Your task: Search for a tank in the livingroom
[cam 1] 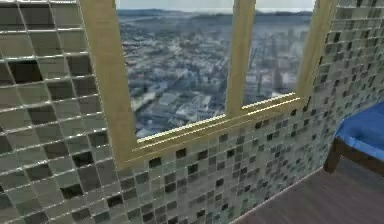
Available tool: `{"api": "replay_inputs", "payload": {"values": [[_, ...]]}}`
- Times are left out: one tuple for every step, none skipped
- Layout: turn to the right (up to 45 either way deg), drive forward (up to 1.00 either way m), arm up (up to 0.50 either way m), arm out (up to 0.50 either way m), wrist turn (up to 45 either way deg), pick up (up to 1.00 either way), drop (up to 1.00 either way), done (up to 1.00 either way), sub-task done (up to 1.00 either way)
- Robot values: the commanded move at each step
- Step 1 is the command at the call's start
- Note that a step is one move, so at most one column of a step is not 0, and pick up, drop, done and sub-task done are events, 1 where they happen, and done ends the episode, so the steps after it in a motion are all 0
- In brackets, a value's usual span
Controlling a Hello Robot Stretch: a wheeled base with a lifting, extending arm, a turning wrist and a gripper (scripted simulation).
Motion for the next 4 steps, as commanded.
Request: {"api": "replay_inputs", "payload": {"values": [[-45.0, 0.0, 0.0, 0.0, 0.0, 0.0, 0.0, 0.0, 0.0], [-45.0, 0.0, 0.0, 0.0, 0.0, 0.0, 0.0, 0.0, 0.0], [-45.0, 0.0, 0.0, 0.0, 0.0, 0.0, 0.0, 0.0, 0.0], [-45.0, 0.0, 0.0, 0.0, 0.0, 0.0, 0.0, 0.0, 0.0]]}}
